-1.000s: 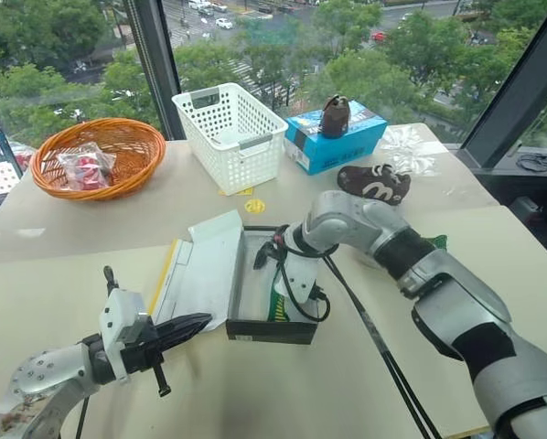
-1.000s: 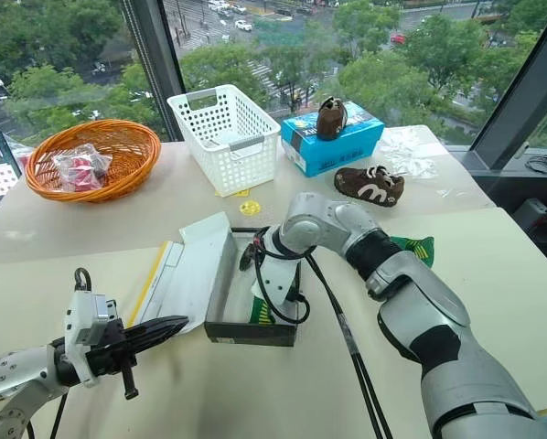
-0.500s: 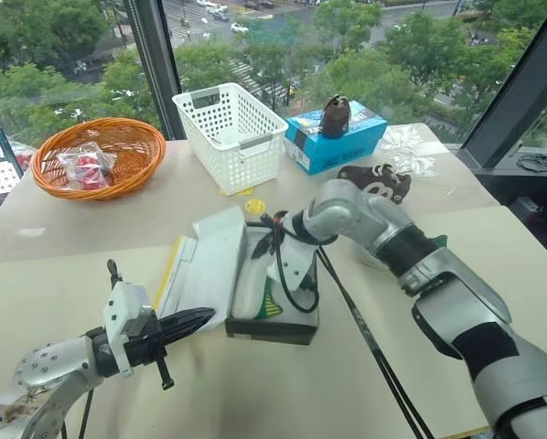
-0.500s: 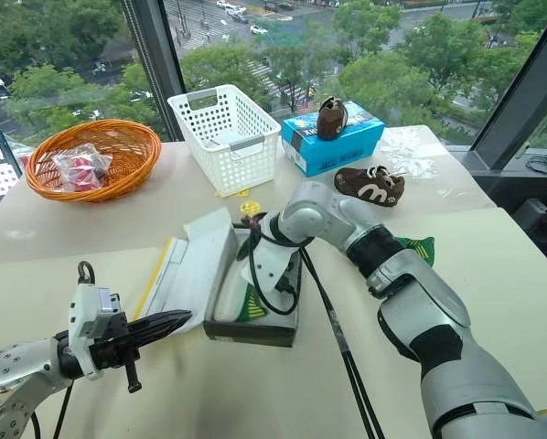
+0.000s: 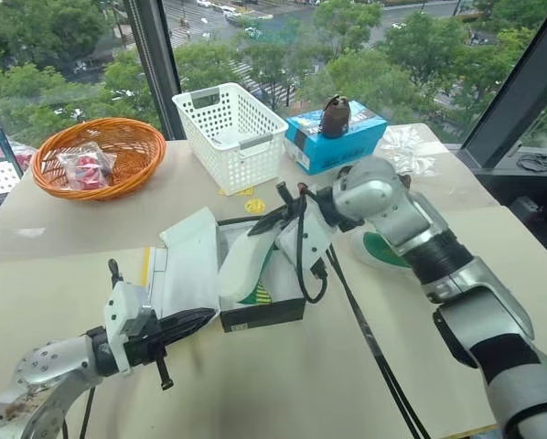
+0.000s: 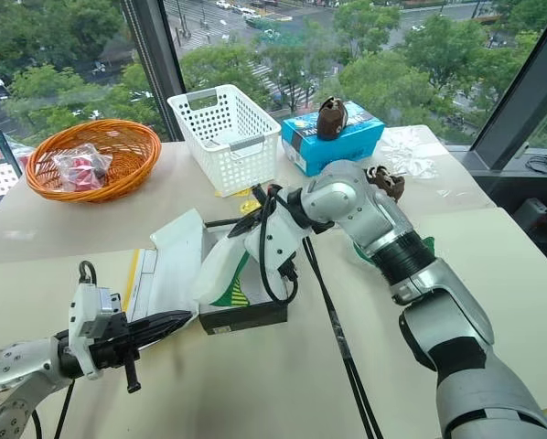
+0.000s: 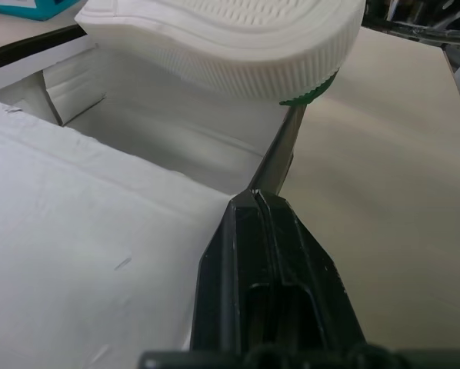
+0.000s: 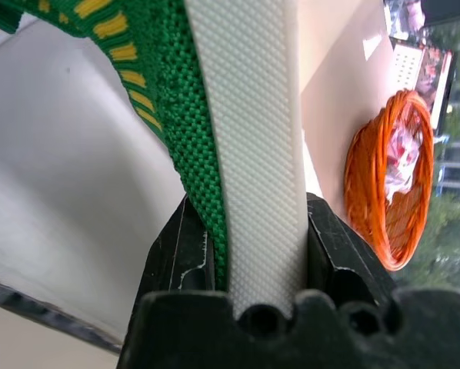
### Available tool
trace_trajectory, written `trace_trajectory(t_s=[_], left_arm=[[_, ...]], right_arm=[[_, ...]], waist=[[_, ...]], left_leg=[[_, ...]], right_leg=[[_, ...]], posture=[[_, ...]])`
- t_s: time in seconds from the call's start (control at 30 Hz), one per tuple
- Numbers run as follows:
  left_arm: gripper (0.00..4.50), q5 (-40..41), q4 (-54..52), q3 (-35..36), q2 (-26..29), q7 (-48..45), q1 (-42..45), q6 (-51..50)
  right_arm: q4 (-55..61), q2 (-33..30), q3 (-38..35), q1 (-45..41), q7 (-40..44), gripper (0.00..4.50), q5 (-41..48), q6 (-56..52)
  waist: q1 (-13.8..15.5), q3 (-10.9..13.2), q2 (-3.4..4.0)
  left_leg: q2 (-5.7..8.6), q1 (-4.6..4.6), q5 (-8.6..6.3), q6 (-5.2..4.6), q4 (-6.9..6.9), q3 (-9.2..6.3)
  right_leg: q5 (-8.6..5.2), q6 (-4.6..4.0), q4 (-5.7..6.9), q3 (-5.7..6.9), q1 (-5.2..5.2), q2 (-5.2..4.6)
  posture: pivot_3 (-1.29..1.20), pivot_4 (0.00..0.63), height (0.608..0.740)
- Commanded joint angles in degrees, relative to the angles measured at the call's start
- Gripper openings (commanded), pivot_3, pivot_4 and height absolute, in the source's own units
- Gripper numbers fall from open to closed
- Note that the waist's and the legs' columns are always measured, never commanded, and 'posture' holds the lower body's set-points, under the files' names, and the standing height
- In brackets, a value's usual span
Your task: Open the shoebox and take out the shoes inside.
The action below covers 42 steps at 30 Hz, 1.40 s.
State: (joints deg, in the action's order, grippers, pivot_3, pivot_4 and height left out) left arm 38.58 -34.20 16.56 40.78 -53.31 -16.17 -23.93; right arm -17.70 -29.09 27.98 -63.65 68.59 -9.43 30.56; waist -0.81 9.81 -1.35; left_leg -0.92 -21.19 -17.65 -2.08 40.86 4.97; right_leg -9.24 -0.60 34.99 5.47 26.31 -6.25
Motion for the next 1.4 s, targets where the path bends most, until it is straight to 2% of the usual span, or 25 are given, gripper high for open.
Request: trace_trajectory(t_s=[0.03, 0.17, 0.27, 0.33, 0.4, 0.47, 0.53, 0.6, 0.7, 0.8, 0.83, 0.9, 1.0, 1.07, 1.17, 1.27, 1.33, 1.4], left_arm=[[0.00, 0.41, 0.01, 0.69, 0.54, -1.13, 0.05, 1.06], [0.00, -0.01, 0.59, 0.66, 0.29, -1.91, -0.39, 1.78], [0.00, -0.39, 0.96, 0.51, -0.07, -2.41, -0.96, 2.40], [0.00, -0.62, 1.13, 0.23, -0.23, -2.63, -1.20, 2.74], [0.00, -0.65, 1.39, -0.30, -0.35, -2.65, -1.03, 2.93], [0.00, -0.91, 1.76, -0.97, -0.38, -2.85, -0.68, 3.21], [0.00, -0.78, 1.86, -1.50, -0.30, -3.03, -0.25, 3.11], [0.00, -0.54, 2.19, -1.80, -0.11, -3.23, 0.28, 2.99], [0.00, -0.66, 2.69, -2.00, 0.25, -3.89, 0.55, 3.34], [0.00, -0.83, 2.99, -2.17, 0.57, -4.21, 1.15, 3.28], [0.00, -0.67, 2.67, -2.25, 0.57, -4.00, 1.25, 2.95], [0.00, -0.49, 2.04, -2.45, 0.54, -3.67, 1.24, 2.57], [0.00, -0.23, 1.56, -2.85, 0.49, -3.24, 1.53, 2.12], [0.00, -0.06, 1.72, -3.18, 0.63, -3.12, 2.24, 1.78], [0.00, 0.07, 2.28, -3.44, 0.89, -3.26, 3.27, 1.42], [0.00, 0.06, 2.73, -3.90, 1.07, -3.27, 4.47, 1.00], [0.00, 0.00, 2.98, -4.26, 1.09, -3.26, 5.12, 0.88], [0.00, -0.03, 3.41, -4.33, 1.08, -3.51, 5.34, 1.02]], right_arm=[[3.98, -0.97, -7.04, -0.96, -3.17, 1.40, 3.32, -8.29], [8.62, -3.26, -15.16, -0.97, -2.68, 1.40, 11.50, -29.52], [13.63, -9.88, -21.93, 0.52, 1.08, 1.40, 21.38, -52.59], [15.43, -12.84, -25.20, 1.17, 0.40, 1.40, 26.21, -66.31], [16.61, -14.48, -28.77, 2.67, -2.40, 1.40, 30.12, -77.90], [16.74, -12.64, -35.89, 4.33, -8.85, 1.40, 34.30, -92.46], [18.71, -10.98, -41.36, 8.38, -14.43, 1.40, 35.96, -102.13], [20.90, -8.26, -47.33, 10.98, -19.56, 1.40, 36.59, -110.62], [21.81, -1.01, -59.50, 9.66, -27.15, 1.40, 36.49, -121.20], [29.06, 9.49, -75.60, 10.47, -36.87, 1.40, 33.58, -122.91], [33.51, 13.86, -79.60, 12.10, -38.45, 1.40, 35.78, -122.98], [40.00, 20.10, -83.34, 15.57, -40.80, 1.40, 40.08, -123.06], [41.80, 27.58, -88.61, 18.94, -46.53, 1.40, 43.69, -123.06], [41.94, 28.19, -82.54, 27.97, -47.31, 1.40, 48.53, -123.06], [40.97, 23.54, -72.98, 34.88, -46.36, 1.40, 53.92, -123.06], [36.37, 17.74, -67.05, 34.58, -44.86, 1.40, 55.71, -123.06], [29.52, 13.41, -63.50, 32.00, -43.96, 1.40, 54.86, -123.06], [21.24, 7.40, -57.49, 29.10, -41.06, 1.40, 52.55, -121.78]], waist=[[0.04, 0.00, 0.00], [0.06, 0.00, 0.00], [0.78, 0.00, 0.00], [1.43, 0.00, 0.00], [1.44, 0.00, 0.00], [1.20, 0.00, 0.00], [1.07, 0.00, 0.01], [1.29, -0.01, 0.00], [1.16, 0.06, 0.13], [1.20, 0.05, 0.18], [1.32, 0.04, 0.20], [1.42, 0.02, 0.23], [1.23, 0.02, 0.29], [1.16, 0.00, 0.32], [0.99, 0.07, 0.47], [0.02, 0.19, 0.73], [-0.60, 0.18, 0.70], [-0.89, 0.18, 0.69]], left_leg=[[0.00, 0.00, 0.00, 0.00, 0.00, -0.01], [-0.01, 0.00, 0.00, -0.01, 0.00, -0.01], [0.01, -0.06, -0.03, -0.06, 0.01, -0.05], [0.04, -0.10, -0.10, -0.18, 0.01, -0.09], [0.07, -0.12, -0.36, -0.60, 0.00, -0.05], [0.06, -0.11, -0.44, -0.67, 0.00, -0.03], [0.04, -0.11, -0.44, -0.65, 0.00, -0.01], [0.03, -0.11, -0.43, -0.63, -0.01, -0.04], [0.04, -0.14, -0.41, -0.60, 0.00, 0.02], [0.04, -0.19, -0.38, -0.57, 0.02, 0.03], [0.02, -0.20, -0.37, -0.55, 0.03, -0.01], [-0.02, -0.20, -0.34, -0.50, 0.00, -0.06], [-0.01, -0.18, -0.31, -0.44, -0.06, -0.09], [0.04, -0.18, -0.24, -0.33, -0.04, -0.01], [0.06, -0.12, -0.25, -0.34, -0.05, -0.05], [0.18, -0.09, -0.26, -0.38, 0.01, 0.11], [0.16, 0.05, -0.38, -0.61, 0.02, 0.14], [0.09, 0.13, -0.34, -0.57, 0.01, 0.14]], right_leg=[[0.01, -0.01, 0.00, 0.01, 0.00, 0.01], [0.02, -0.02, 0.01, 0.02, 0.00, 0.01], [0.02, -0.03, -0.03, 0.07, -0.01, -0.04], [0.03, -0.03, -0.08, 0.15, -0.01, -0.13], [0.03, -0.02, -0.13, 0.17, 0.00, -0.21], [0.03, -0.02, -0.17, 0.17, 0.01, -0.20], [0.03, -0.02, -0.11, 0.16, 0.01, -0.19], [0.04, -0.02, -0.07, 0.17, 0.00, -0.16], [0.04, -0.02, -0.04, 0.12, 0.04, -0.17], [0.07, -0.03, -0.03, 0.07, 0.07, -0.08], [0.06, -0.02, -0.03, 0.08, 0.06, -0.03], [0.05, -0.01, -0.02, 0.08, 0.07, 0.05], [0.04, 0.00, -0.02, 0.09, 0.04, 0.07], [0.07, 0.04, -0.03, 0.00, 0.04, 0.05], [0.04, 0.08, -0.08, 0.03, -0.06, 0.05], [0.08, 0.16, -0.07, -0.27, -0.02, 0.02], [-0.13, 0.55, -0.06, -0.32, -0.10, 0.05], [-0.12, 0.53, -0.03, -0.35, -0.14, 0.15]], posture=[[0.00, 0.150, 0.731], [0.00, 0.150, 0.731], [0.00, 0.150, 0.731], [0.00, 0.150, 0.731], [0.00, 0.150, 0.731], [0.00, 0.150, 0.731], [0.00, 0.150, 0.731], [0.00, 0.150, 0.731], [0.00, 0.150, 0.731], [0.00, 0.150, 0.731], [0.00, 0.150, 0.731], [0.00, 0.150, 0.731], [0.00, 0.150, 0.731], [0.00, 0.150, 0.731], [0.00, 0.150, 0.731], [0.00, 0.150, 0.731], [0.00, 0.150, 0.731], [0.00, 0.150, 0.731]])
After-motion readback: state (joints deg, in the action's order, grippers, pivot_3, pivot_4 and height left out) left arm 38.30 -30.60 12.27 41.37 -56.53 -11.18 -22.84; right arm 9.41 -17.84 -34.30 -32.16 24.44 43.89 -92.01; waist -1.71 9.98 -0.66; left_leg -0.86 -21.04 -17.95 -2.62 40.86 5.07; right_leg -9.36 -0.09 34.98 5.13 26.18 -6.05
